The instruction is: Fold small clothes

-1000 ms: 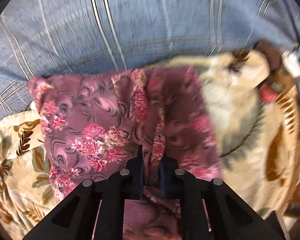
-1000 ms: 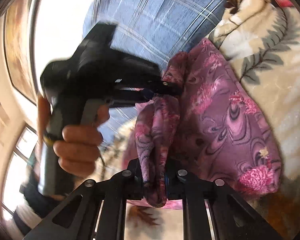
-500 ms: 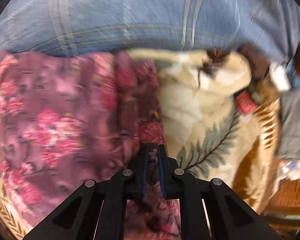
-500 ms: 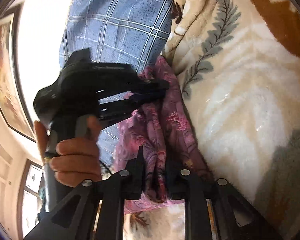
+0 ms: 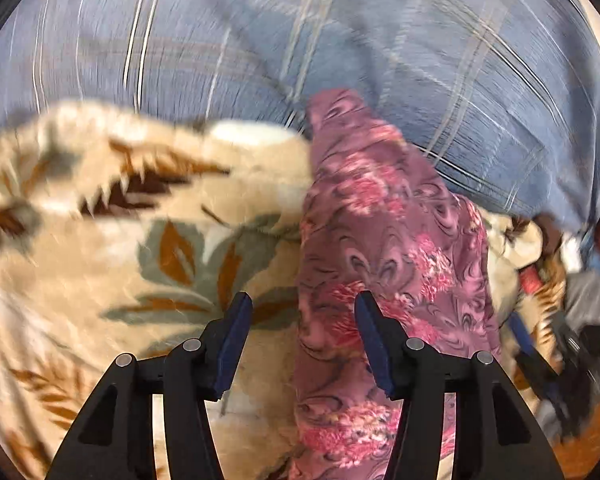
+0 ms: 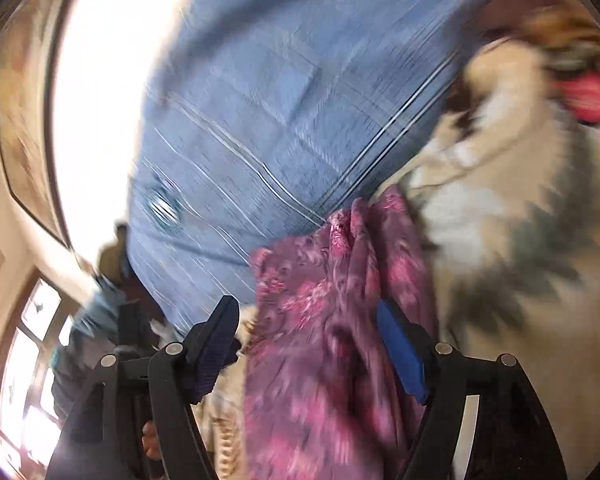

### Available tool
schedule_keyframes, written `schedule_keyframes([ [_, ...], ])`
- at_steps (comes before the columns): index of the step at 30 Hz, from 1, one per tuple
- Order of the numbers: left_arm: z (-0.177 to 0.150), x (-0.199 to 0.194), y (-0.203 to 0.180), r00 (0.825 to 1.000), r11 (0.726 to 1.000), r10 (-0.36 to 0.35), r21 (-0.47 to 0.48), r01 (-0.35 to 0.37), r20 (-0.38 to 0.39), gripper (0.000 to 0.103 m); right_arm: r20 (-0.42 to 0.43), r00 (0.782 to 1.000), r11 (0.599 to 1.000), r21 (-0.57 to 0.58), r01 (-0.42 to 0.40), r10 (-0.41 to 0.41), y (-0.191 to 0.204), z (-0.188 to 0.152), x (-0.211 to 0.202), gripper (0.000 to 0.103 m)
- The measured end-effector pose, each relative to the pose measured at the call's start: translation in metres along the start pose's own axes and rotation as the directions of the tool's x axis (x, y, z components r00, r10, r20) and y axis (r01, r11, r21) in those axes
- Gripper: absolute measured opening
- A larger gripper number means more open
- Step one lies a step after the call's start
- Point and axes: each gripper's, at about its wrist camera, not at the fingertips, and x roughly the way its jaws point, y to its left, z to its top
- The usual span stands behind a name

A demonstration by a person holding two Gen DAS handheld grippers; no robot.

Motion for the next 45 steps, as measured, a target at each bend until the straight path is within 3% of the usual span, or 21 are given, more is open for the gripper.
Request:
schedule_keyframes([
  [5, 0.017, 0.042, 0.027, 0.993, 0.989, -0.112, -0.097, 0.109, -0.032, 0.052, -0.181, 0.968, 0.984, -0.057, 0.169, -0.177, -0.012, 0.028, 0.080, 0.074],
  [6, 0.020, 0.050, 0.027, 0.990, 0.986, -0.131, -0.112, 0.125, -0.047, 0.051, -0.213, 0.954, 0.977, -0.075, 0.199, -0.210, -0.013, 0.031, 0.092, 0.061],
  [7, 0.021, 0.057, 0.026, 0.984, 0.980, -0.166, -0.122, 0.158, -0.058, 0.038, -0.221, 0.945, 0.969, -0.099, 0.224, -0.241, -0.012, 0.032, 0.099, 0.019],
  [8, 0.021, 0.060, 0.023, 0.981, 0.977, -0.185, -0.116, 0.178, -0.060, 0.032, -0.225, 0.946, 0.969, -0.140, 0.204, -0.232, -0.003, 0.034, 0.102, 0.008],
  [11, 0.021, 0.052, 0.013, 0.980, 0.978, -0.200, -0.061, 0.200, 0.002, 0.034, -0.114, 0.979, 0.957, -0.259, 0.133, -0.167, 0.033, 0.040, 0.072, 0.008],
  [13, 0.021, 0.059, 0.012, 0.976, 0.974, -0.215, -0.062, 0.216, 0.018, 0.038, -0.043, 0.984, 0.951, -0.267, 0.156, -0.173, 0.033, 0.047, 0.056, 0.008],
  [15, 0.022, 0.072, 0.011, 0.985, 0.983, -0.172, -0.055, 0.172, 0.005, 0.038, -0.052, 0.967, 0.946, -0.226, 0.232, -0.249, 0.012, 0.052, 0.059, 0.008],
  [18, 0.020, 0.092, 0.012, 0.994, 0.993, -0.109, -0.045, 0.107, -0.021, 0.043, -0.124, 0.918, 0.912, -0.222, 0.346, -0.378, -0.019, 0.048, 0.082, 0.012],
  [20, 0.019, 0.090, 0.012, 0.994, 0.993, -0.108, -0.045, 0.107, -0.020, 0.042, -0.133, 0.923, 0.922, -0.198, 0.333, -0.362, -0.026, 0.044, 0.081, 0.014],
  [23, 0.008, 0.071, 0.018, 0.990, 0.990, -0.141, -0.030, 0.140, -0.021, 0.040, -0.094, 0.944, 0.940, -0.167, 0.298, -0.316, -0.022, 0.043, 0.050, 0.024],
  [27, -0.031, 0.035, 0.033, 0.980, 0.980, -0.199, -0.011, 0.199, 0.006, 0.046, -0.119, 0.977, 0.982, -0.090, 0.167, -0.177, -0.019, 0.023, 0.009, 0.066],
  [28, -0.039, 0.032, 0.036, 0.978, 0.978, -0.207, -0.011, 0.208, 0.003, 0.047, -0.123, 0.978, 0.984, -0.084, 0.156, -0.166, -0.019, 0.013, 0.001, 0.070],
  [30, -0.057, 0.027, 0.042, 0.975, 0.975, -0.222, -0.021, 0.221, -0.017, 0.049, -0.150, 0.976, 0.985, -0.086, 0.149, -0.160, -0.018, -0.010, -0.002, 0.070],
  [31, -0.067, 0.034, 0.042, 0.974, 0.975, -0.223, -0.034, 0.221, -0.045, 0.047, -0.177, 0.968, 0.982, -0.096, 0.161, -0.176, -0.020, -0.021, -0.001, 0.062],
  [33, -0.080, 0.039, 0.037, 0.969, 0.972, -0.232, -0.044, 0.229, -0.085, 0.046, -0.197, 0.947, 0.956, -0.199, 0.216, -0.255, -0.006, -0.037, 0.005, 0.033],
  [35, -0.093, 0.044, 0.033, 0.986, 0.987, -0.161, -0.009, 0.160, -0.054, 0.048, -0.113, 0.955, 0.925, -0.305, 0.228, -0.273, 0.014, -0.048, -0.012, 0.019],
  [36, -0.098, 0.047, 0.031, 0.988, 0.990, -0.141, 0.008, 0.141, -0.056, 0.048, -0.090, 0.955, 0.920, -0.309, 0.243, -0.282, 0.010, -0.051, -0.016, 0.018],
  [37, -0.100, 0.051, 0.030, 0.991, 0.992, -0.125, 0.023, 0.126, -0.042, 0.048, -0.085, 0.940, 0.904, -0.315, 0.290, -0.331, 0.002, -0.052, -0.015, 0.023],
  [38, -0.101, 0.049, 0.026, 0.993, 0.993, -0.111, 0.033, 0.112, -0.030, 0.047, -0.100, 0.919, 0.886, -0.321, 0.334, -0.382, -0.011, -0.052, -0.012, 0.036],
  [42, -0.110, 0.028, 0.013, 0.999, 0.995, -0.052, 0.087, 0.053, -0.017, 0.041, -0.061, 0.944, 0.922, -0.244, 0.302, -0.325, -0.011, -0.053, -0.038, 0.042],
  [45, -0.127, 0.004, 0.017, 0.997, 0.994, -0.060, 0.090, 0.055, 0.053, 0.043, 0.001, 0.974, 0.946, -0.236, 0.220, -0.226, 0.007, -0.067, -0.069, 0.043],
])
